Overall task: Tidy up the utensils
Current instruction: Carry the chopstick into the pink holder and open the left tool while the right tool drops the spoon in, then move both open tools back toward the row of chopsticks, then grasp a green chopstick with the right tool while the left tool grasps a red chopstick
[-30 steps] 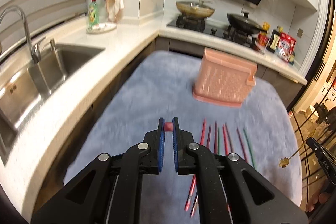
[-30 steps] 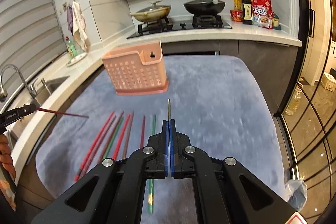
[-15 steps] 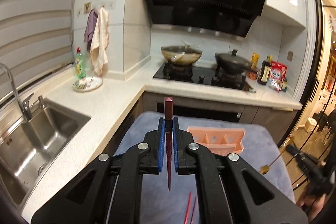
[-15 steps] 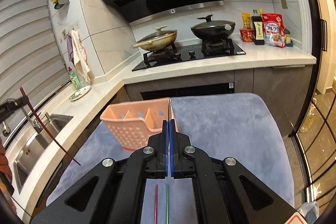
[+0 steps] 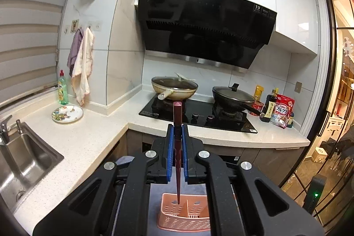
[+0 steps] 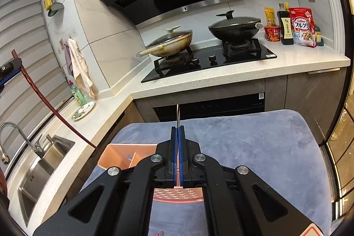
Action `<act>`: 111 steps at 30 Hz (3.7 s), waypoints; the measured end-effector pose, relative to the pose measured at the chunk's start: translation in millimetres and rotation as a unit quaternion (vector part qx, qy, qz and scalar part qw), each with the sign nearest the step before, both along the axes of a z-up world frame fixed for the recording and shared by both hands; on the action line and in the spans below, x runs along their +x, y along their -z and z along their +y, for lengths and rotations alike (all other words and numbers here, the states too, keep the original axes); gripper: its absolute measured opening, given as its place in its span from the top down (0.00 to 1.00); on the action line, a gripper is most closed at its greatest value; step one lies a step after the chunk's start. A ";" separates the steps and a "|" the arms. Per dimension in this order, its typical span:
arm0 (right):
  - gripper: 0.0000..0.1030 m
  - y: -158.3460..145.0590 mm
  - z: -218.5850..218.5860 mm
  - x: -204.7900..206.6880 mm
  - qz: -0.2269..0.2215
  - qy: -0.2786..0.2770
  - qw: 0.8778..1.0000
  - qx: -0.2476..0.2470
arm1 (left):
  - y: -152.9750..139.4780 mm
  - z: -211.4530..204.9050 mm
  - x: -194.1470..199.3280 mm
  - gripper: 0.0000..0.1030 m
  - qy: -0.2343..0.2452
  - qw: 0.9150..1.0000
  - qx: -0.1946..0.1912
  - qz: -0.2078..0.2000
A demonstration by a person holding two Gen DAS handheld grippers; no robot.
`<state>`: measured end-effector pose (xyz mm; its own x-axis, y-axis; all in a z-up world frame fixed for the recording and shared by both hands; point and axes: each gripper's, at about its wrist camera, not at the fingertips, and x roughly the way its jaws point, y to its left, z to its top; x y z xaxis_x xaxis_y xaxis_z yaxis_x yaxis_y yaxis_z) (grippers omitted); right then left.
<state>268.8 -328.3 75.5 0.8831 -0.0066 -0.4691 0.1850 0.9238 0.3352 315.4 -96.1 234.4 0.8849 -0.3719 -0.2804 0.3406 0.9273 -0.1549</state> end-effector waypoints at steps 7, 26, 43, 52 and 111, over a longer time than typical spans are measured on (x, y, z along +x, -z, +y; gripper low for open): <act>0.98 27.3 1.4 18.1 0.021 -0.002 1.000 -0.007 | 38.3 -12.2 24.6 0.93 -0.001 0.999 0.017 0.029; 0.69 6.3 -0.2 -75.4 -0.013 0.012 1.000 0.008 | 70.0 28.3 -24.4 0.54 -0.067 0.993 0.069 0.061; 0.56 41.3 55.2 -202.0 0.036 0.015 0.999 -0.038 | 122.3 76.7 -131.0 0.48 -0.084 0.982 0.113 0.125; 0.56 93.7 84.5 -244.9 0.102 -0.002 0.993 -0.060 | 181.0 99.8 -166.3 0.48 -0.086 0.971 0.118 0.187; 0.93 182.6 106.6 -254.1 0.201 -0.035 0.978 -0.045 | 301.9 89.6 -213.0 0.50 -0.016 0.938 0.132 0.322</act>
<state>14.7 -221.7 -107.1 0.6278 -0.0102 -0.7783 0.2201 0.9614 0.1650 102.4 -6.5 -67.5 0.5112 -0.1902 -0.8382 0.2260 0.9706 -0.0824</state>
